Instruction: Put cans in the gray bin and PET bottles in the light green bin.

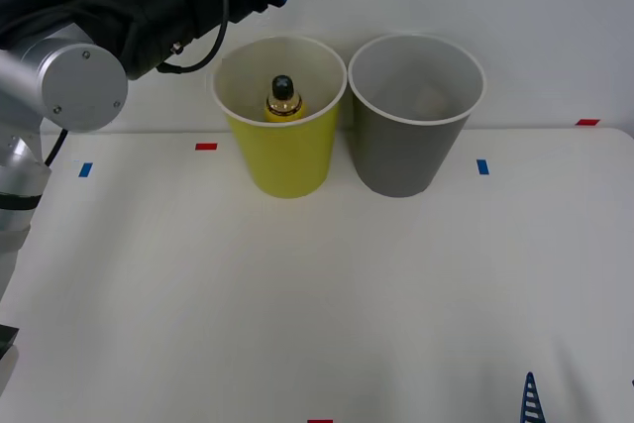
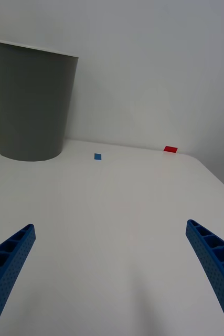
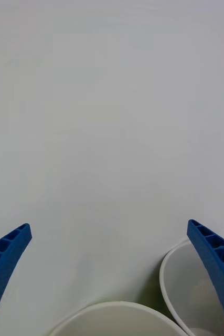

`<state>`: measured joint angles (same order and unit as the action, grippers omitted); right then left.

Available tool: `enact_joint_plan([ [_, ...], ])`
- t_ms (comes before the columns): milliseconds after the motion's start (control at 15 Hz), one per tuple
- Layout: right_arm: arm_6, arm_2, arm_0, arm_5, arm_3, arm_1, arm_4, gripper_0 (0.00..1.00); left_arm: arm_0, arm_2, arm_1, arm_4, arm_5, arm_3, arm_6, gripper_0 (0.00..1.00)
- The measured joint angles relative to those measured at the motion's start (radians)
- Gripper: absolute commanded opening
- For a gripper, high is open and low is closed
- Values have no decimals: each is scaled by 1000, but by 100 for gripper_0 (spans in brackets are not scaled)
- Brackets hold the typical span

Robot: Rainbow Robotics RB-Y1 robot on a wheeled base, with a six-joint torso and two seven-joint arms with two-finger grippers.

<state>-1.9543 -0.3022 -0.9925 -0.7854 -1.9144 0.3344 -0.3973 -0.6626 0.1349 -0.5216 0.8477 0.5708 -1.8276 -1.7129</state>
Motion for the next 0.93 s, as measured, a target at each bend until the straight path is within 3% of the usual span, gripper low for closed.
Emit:
enact_joint_plan([
  [200,0,0,0,0,0,0,0,100,77,-32,-35,11,0,-100,3,100],
  [933,0,0,0,0,0,0,0,100,712,-239,-53,28,-21,-559,-16,100],
])
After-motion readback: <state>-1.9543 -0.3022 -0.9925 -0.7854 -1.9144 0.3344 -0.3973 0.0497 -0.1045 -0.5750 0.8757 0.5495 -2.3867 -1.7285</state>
